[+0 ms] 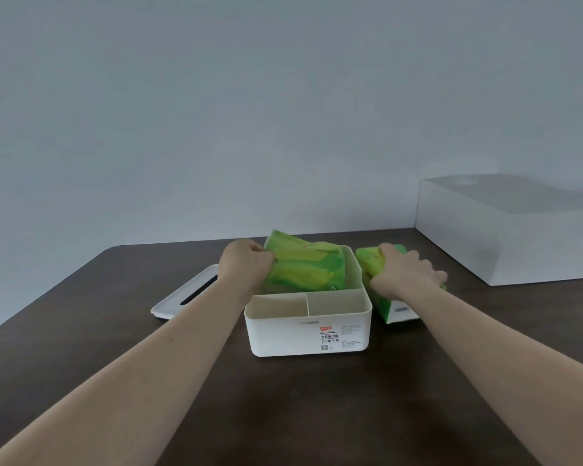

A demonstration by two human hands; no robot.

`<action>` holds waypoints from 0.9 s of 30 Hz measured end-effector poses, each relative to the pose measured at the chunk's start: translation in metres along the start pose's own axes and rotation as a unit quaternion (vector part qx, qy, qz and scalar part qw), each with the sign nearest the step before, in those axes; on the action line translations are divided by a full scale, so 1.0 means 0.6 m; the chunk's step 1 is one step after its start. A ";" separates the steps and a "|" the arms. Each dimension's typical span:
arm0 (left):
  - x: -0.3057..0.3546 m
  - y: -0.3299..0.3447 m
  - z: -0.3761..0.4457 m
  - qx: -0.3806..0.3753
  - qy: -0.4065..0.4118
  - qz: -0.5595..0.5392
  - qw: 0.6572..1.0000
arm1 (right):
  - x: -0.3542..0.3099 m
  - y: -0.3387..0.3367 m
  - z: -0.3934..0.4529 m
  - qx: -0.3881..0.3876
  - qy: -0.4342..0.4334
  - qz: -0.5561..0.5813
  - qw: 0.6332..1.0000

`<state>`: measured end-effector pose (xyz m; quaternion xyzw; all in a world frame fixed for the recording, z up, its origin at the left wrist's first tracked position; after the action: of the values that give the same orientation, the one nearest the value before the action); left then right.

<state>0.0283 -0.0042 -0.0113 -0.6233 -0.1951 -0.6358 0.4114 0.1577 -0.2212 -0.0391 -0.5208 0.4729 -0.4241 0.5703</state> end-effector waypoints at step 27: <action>-0.148 -0.198 0.070 0.183 -0.141 -0.244 0.942 | -0.142 -0.094 -0.058 0.142 -0.414 -0.076 0.896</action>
<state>-0.0464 0.1220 -0.0585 -0.5536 -0.5100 -0.5757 0.3192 0.1078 -0.1502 0.0252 -0.5975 0.0874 -0.2748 0.7482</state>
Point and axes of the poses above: each hand's wrist, its own z-axis towards the middle knuckle, its own y-axis out of the palm, x = y × z, the point moved 3 cm from there along z, towards the middle knuckle, and after that the axes turned 13 degrees about -z, right-handed, at the moved point
